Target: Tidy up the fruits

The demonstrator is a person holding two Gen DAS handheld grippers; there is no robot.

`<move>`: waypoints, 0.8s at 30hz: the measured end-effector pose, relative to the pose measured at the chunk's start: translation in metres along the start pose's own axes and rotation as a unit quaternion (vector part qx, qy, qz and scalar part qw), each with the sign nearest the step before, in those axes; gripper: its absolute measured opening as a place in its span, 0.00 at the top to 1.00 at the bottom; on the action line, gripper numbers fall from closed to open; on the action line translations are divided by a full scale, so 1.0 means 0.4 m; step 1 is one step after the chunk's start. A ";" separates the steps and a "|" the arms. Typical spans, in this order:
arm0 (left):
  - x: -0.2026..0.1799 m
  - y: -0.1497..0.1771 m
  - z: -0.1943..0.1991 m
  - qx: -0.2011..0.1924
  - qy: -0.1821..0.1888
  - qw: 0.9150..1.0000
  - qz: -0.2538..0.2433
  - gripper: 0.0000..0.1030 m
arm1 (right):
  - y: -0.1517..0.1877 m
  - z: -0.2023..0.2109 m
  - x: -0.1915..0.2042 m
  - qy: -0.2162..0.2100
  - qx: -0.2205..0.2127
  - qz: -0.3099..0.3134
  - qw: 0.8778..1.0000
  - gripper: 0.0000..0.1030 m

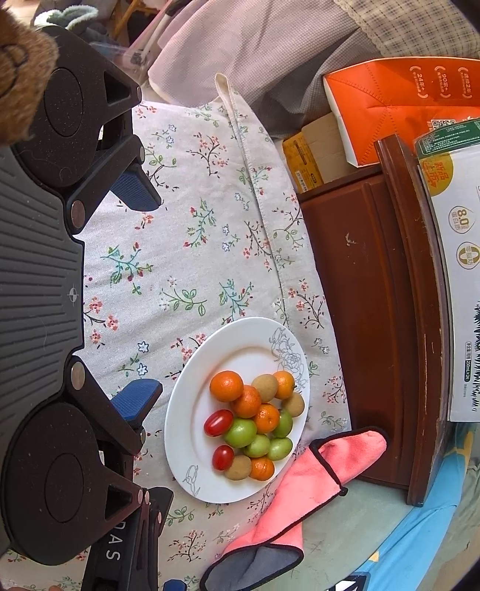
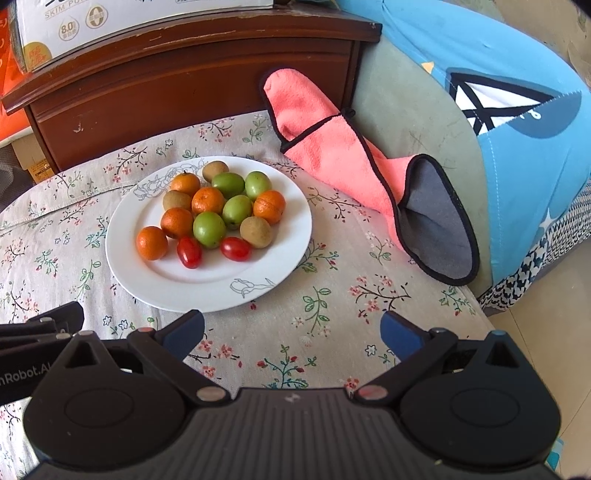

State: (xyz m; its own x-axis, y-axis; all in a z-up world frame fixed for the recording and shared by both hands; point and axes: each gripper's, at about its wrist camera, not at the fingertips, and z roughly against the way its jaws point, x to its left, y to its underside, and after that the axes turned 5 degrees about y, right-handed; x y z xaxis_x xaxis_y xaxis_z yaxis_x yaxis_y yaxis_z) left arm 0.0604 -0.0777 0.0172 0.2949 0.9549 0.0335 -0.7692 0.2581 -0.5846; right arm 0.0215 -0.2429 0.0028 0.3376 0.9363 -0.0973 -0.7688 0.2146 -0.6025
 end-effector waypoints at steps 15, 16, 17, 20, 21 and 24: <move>0.025 0.043 0.026 0.000 -0.007 1.000 0.002 0.05 | 0.024 0.021 0.028 0.002 0.004 0.025 1.000 0.02; 0.030 0.048 0.026 0.002 -0.007 1.000 0.003 0.05 | 0.027 0.022 0.032 0.002 0.005 0.027 1.000 0.02; 0.033 0.052 0.028 0.003 -0.007 1.000 0.005 0.05 | 0.031 0.024 0.036 0.002 0.006 0.031 1.000 0.02; 0.045 0.068 0.035 0.004 -0.008 1.000 0.009 0.05 | 0.042 0.031 0.047 0.001 0.005 0.039 0.999 0.02; 0.048 0.075 0.037 0.005 -0.009 1.000 0.009 0.05 | 0.046 0.033 0.050 0.000 0.004 0.042 0.999 0.02; 0.059 0.100 0.045 0.008 -0.008 1.000 0.010 0.05 | 0.062 0.041 0.063 -0.002 0.004 0.052 0.999 0.02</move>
State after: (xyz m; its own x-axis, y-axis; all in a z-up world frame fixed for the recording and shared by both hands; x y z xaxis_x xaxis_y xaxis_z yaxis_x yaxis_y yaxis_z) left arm 0.0265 -0.0421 0.0093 0.2695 0.9624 0.0353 -0.7839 0.2405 -0.5724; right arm 0.0021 -0.2095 -0.0015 0.2526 0.9550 -0.1557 -0.8037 0.1174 -0.5834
